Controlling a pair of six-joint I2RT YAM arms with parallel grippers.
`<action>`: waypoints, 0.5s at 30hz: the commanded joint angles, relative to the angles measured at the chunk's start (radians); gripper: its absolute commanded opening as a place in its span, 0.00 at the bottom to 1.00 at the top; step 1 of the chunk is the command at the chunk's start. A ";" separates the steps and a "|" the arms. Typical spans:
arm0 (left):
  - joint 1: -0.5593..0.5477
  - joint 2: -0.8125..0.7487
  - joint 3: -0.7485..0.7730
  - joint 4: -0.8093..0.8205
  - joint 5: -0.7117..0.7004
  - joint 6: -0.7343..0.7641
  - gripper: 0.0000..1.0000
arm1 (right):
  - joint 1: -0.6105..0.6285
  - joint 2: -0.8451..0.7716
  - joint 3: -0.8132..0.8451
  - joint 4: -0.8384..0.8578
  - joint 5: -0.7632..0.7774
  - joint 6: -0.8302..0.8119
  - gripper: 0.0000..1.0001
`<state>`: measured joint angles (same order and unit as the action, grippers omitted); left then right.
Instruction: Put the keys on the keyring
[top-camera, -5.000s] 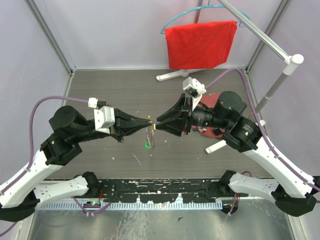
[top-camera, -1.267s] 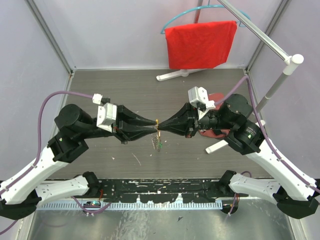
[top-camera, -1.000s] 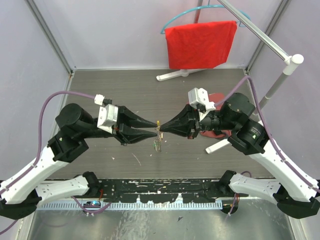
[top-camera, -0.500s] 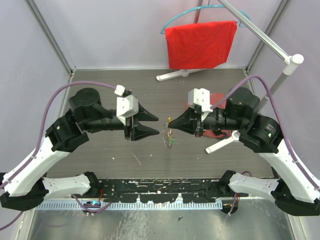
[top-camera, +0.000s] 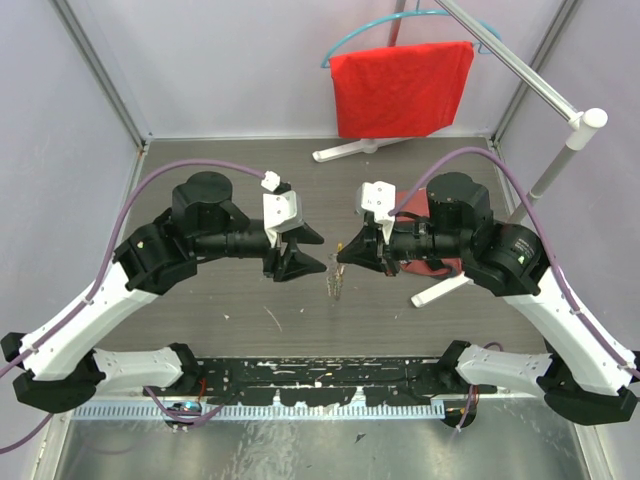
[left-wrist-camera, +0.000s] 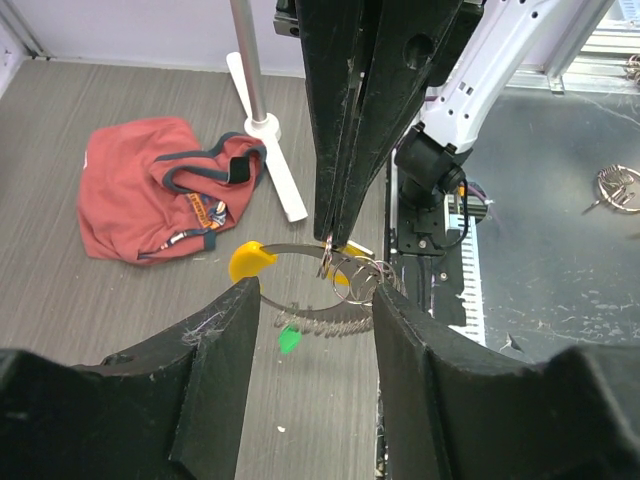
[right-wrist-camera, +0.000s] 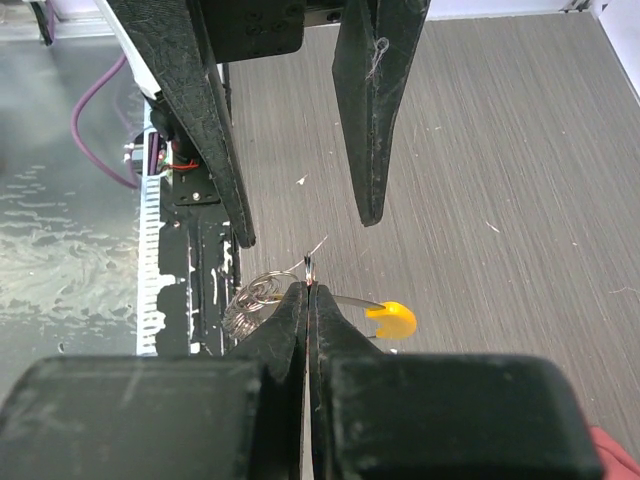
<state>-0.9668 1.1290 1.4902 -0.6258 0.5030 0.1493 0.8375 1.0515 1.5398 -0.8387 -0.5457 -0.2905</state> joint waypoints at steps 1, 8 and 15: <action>-0.003 0.007 0.006 0.021 0.020 -0.004 0.54 | -0.001 -0.012 0.017 0.039 -0.033 -0.010 0.01; -0.004 0.034 0.017 0.032 0.057 -0.011 0.47 | -0.002 -0.007 0.010 0.052 -0.051 -0.005 0.01; -0.006 0.052 0.022 0.049 0.092 -0.026 0.36 | -0.002 -0.002 0.004 0.053 -0.057 -0.003 0.01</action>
<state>-0.9672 1.1782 1.4902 -0.6090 0.5556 0.1398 0.8375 1.0519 1.5383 -0.8417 -0.5770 -0.2909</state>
